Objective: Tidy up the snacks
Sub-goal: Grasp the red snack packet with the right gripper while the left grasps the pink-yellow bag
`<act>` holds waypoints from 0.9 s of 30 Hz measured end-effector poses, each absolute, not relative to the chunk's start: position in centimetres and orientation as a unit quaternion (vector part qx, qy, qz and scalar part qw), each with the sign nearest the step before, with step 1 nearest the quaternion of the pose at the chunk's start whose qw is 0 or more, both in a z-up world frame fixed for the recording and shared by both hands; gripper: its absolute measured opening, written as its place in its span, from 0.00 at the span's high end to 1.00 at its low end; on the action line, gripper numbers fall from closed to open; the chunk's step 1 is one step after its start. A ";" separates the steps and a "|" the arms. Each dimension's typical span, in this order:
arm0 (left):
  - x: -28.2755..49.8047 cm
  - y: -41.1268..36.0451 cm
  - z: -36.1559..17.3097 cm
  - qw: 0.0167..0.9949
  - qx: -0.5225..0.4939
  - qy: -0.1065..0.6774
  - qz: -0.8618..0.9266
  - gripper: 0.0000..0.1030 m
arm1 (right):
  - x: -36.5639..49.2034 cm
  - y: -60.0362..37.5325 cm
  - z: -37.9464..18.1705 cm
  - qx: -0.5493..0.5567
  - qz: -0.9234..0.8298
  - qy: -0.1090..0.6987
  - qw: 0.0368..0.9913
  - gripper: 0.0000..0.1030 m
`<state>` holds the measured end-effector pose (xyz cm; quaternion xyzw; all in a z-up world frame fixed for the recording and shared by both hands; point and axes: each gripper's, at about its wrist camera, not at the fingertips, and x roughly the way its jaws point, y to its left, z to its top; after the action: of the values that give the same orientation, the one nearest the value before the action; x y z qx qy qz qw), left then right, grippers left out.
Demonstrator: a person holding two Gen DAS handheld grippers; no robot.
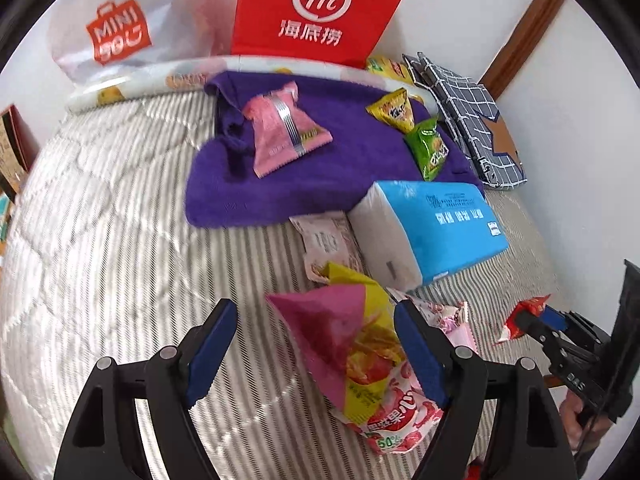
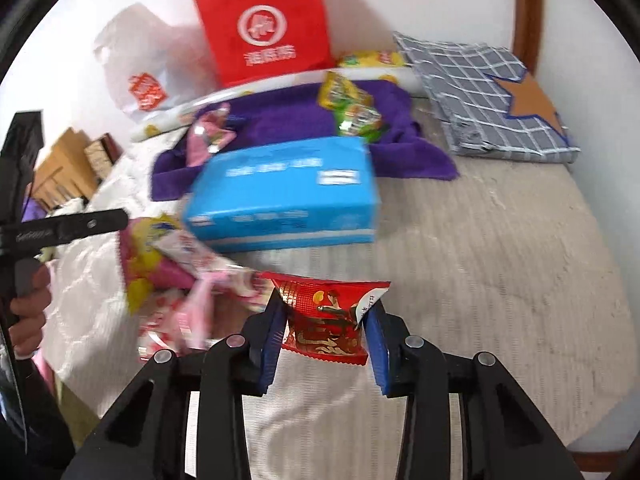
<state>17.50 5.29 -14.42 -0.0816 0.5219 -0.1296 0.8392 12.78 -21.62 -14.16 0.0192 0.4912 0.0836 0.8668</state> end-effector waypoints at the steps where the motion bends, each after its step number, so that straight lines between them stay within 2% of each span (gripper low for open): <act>1: 17.4 5.2 -14.7 0.836 -0.087 0.525 -0.133 0.23 | 13.0 -21.9 -14.5 0.018 0.080 0.494 0.866 0.63; 11: 18.4 3.8 -16.0 0.826 -0.098 0.541 -0.128 0.23 | 17.0 -22.4 -17.9 0.020 0.087 0.514 0.853 0.61; 16: 18.6 3.3 -16.2 0.827 -0.096 0.541 -0.122 0.24 | 17.0 -22.7 -18.5 0.022 0.094 0.518 0.850 0.44; 18: 18.6 3.3 -16.2 0.827 -0.096 0.541 -0.121 0.25 | 16.6 -23.2 -18.7 0.035 0.091 0.518 0.850 0.34; 23: 18.5 3.5 -16.0 0.828 -0.093 0.538 -0.127 0.29 | 15.9 -23.3 -19.0 0.036 0.082 0.511 0.855 0.35; 26: 18.1 3.7 -15.8 0.831 -0.089 0.534 -0.131 0.31 | 16.2 -23.3 -18.9 0.038 0.077 0.507 0.858 0.51; 27: 17.9 3.7 -15.7 0.832 -0.087 0.532 -0.129 0.31 | 16.3 -23.3 -18.8 0.041 0.078 0.507 0.858 0.59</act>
<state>17.90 3.74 -15.67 -0.0871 0.5318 -0.1293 0.8324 16.28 -23.28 -18.83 0.0410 0.5067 0.0776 0.8577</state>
